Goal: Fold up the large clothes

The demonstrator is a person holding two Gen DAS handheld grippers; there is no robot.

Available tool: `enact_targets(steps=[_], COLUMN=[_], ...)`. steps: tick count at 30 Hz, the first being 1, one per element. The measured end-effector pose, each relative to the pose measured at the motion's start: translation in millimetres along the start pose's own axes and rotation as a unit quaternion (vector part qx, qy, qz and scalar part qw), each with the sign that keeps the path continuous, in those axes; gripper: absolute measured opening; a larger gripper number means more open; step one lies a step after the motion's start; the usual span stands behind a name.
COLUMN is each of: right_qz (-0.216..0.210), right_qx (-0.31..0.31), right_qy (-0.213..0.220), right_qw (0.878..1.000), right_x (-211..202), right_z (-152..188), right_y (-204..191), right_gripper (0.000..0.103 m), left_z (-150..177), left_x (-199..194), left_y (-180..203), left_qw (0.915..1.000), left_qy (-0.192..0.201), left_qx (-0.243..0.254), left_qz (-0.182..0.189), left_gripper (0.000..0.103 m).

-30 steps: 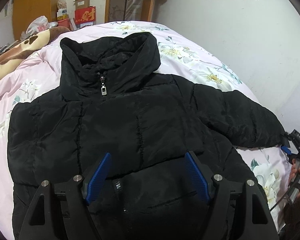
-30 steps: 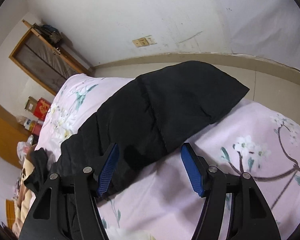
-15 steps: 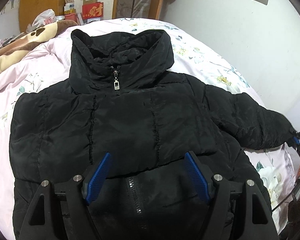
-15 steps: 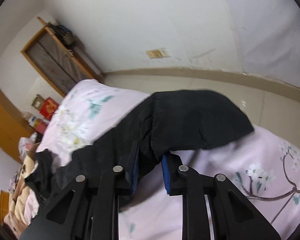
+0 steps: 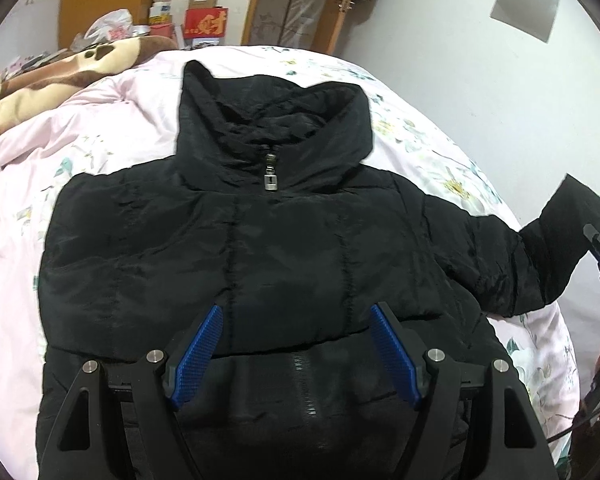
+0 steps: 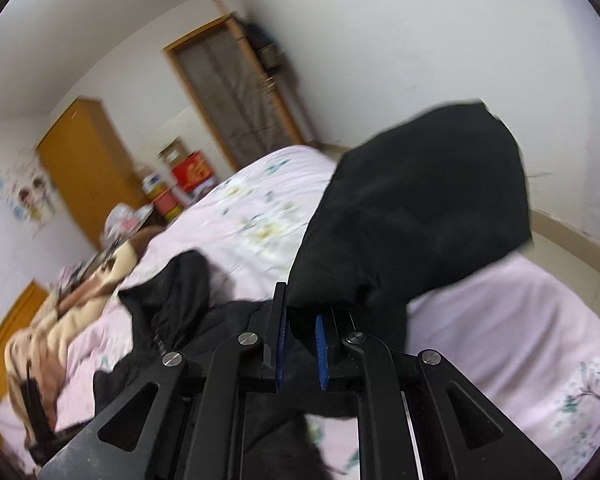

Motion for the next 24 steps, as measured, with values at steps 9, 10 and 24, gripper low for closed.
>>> enact_targets(steps=[9,10,24], right_qz=[-0.042,-0.046,-0.059], right_qx=[-0.082,-0.089,-0.197], right_qy=[-0.068,-0.073,-0.159], right_qw=[0.993,0.992,0.966], right_x=[47,50,105], right_z=[44,50,142], right_y=[-86,-93,-163], right_gripper=[0.010,0.010,0.009], left_z=[-5,-5,2], left_x=[-15,-17,-19], left_y=[-50,-56,-103], left_qw=[0.9987,0.9984,0.9950], left_qy=[0.018,0.019,0.012], left_qx=[-0.047,-0.054,-0.099], left_qz=[-0.007,-0.007,0.001], left_gripper=[0.076,0.076,0.076])
Point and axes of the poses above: each gripper's, at about its wrist camera, not at the fingertips, and x roughly the way its jaws point, y to its right, z to its underside, the point moved 6 cm from there along x, roughly the way its jaws point, and after that the axes turned 2 degrees about y, right-handed, at the moved point
